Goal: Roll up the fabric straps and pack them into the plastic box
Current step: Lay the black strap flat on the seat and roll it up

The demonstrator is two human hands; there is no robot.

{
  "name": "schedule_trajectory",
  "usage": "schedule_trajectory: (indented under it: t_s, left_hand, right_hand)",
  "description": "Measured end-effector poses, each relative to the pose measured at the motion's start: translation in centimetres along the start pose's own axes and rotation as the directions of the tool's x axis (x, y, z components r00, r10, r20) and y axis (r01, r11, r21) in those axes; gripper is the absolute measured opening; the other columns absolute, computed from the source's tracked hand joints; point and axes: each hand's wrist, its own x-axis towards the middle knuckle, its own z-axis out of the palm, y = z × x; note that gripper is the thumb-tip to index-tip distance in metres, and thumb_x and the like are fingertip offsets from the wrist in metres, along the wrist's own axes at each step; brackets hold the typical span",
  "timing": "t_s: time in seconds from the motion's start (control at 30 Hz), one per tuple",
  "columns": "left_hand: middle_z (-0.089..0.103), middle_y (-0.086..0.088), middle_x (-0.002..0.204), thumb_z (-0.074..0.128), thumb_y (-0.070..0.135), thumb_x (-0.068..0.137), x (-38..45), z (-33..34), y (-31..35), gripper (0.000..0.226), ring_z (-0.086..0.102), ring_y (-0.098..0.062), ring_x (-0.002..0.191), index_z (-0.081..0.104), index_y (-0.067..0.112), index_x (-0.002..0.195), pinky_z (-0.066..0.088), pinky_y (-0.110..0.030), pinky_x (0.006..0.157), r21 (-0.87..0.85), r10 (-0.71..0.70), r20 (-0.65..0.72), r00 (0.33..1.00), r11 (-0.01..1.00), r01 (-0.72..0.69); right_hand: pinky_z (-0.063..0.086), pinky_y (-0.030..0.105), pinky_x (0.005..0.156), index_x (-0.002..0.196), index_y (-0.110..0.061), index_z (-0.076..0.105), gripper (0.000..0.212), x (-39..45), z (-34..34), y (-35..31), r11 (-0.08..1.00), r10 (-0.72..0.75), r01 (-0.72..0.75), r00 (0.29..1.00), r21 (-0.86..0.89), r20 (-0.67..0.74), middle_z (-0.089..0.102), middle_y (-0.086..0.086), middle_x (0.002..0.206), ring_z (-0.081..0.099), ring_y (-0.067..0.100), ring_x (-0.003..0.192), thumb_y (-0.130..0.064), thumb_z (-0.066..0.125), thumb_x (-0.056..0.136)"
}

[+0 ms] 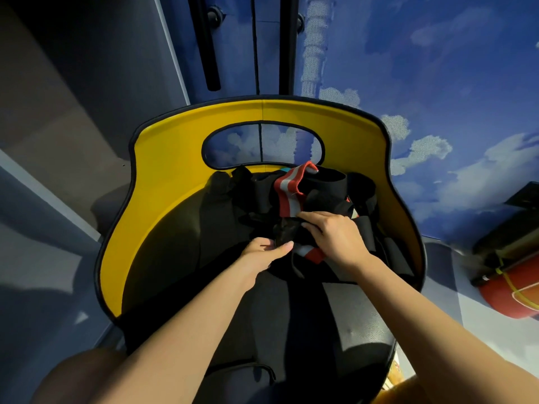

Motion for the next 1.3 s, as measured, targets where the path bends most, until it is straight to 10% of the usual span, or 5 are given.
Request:
schedule_trajectory:
  t_s: [0.3, 0.5, 0.63, 0.87, 1.3]
  left_hand:
    - [0.056, 0.001, 0.126, 0.08, 0.031, 0.072, 0.1, 1.2, 0.8, 0.061, 0.057, -0.018, 0.112, 0.049, 0.026, 0.124, 0.048, -0.036, 0.098, 0.114, 0.145, -0.021, 0.989, 0.983, -0.141]
    - [0.025, 0.0, 0.147, 0.077, 0.037, 0.074, -1.2, 0.8, 1.7, 0.087, 0.033, -0.018, 0.135, 0.028, 0.024, 0.145, 0.034, -0.023, 0.098, 0.354, 0.228, 0.086, 0.97, 0.903, -0.244]
    - [0.012, -0.001, 0.149, 0.077, 0.043, 0.071, -1.9, 0.5, 1.3, 0.105, 0.024, -0.019, 0.139, 0.01, 0.021, 0.149, 0.031, -0.029, 0.107, 0.593, 0.227, 0.154, 0.962, 0.757, -0.274]
    - [0.025, 0.002, 0.139, 0.075, 0.037, 0.075, -1.9, 0.5, 1.9, 0.085, 0.039, -0.014, 0.125, 0.028, 0.02, 0.143, 0.036, -0.021, 0.09, 0.619, 0.371, 0.083, 0.925, 0.708, -0.34]
    - [0.033, -0.003, 0.135, 0.075, 0.031, 0.076, -1.4, 0.7, 3.3, 0.072, 0.046, -0.02, 0.118, 0.036, 0.018, 0.135, 0.038, -0.023, 0.085, 0.674, 0.41, 0.032, 0.911, 0.664, -0.323]
  right_hand:
    - [0.054, 0.038, 0.089, 0.124, -0.013, 0.06, 0.04, 0.5, -1.2, 1.4, 0.851, -0.479, 0.493, 0.87, -0.184, 0.116, 0.06, 0.008, 0.128, 0.06, 0.028, 0.113, -0.018, 0.058, 0.085]
    - [0.053, 0.026, 0.05, 0.136, -0.029, 0.046, 0.053, -0.2, -2.0, 1.5, 0.832, -0.498, 0.519, 0.855, -0.199, 0.145, 0.044, -0.001, 0.145, 0.064, 0.017, 0.108, -0.016, 0.043, 0.085]
    - [0.059, 0.032, 0.066, 0.127, -0.022, 0.057, 0.04, 0.0, -1.8, 1.5, 0.778, -0.58, 0.599, 0.801, -0.192, 0.149, 0.051, 0.002, 0.14, 0.058, 0.021, 0.119, -0.02, 0.043, 0.089]
    - [0.052, 0.034, 0.042, 0.102, -0.018, 0.071, 0.038, 0.1, -0.8, 0.6, 0.937, -0.308, 0.314, 0.949, -0.152, 0.064, 0.074, 0.002, 0.089, 0.07, 0.028, 0.065, -0.02, 0.042, 0.078]
    - [0.051, 0.039, 0.08, 0.11, -0.018, 0.068, 0.036, 1.3, -1.9, -0.7, 0.996, -0.007, -0.007, 0.986, 0.085, 0.168, 0.071, 0.007, 0.106, 0.065, 0.028, 0.096, -0.005, 0.05, 0.082]
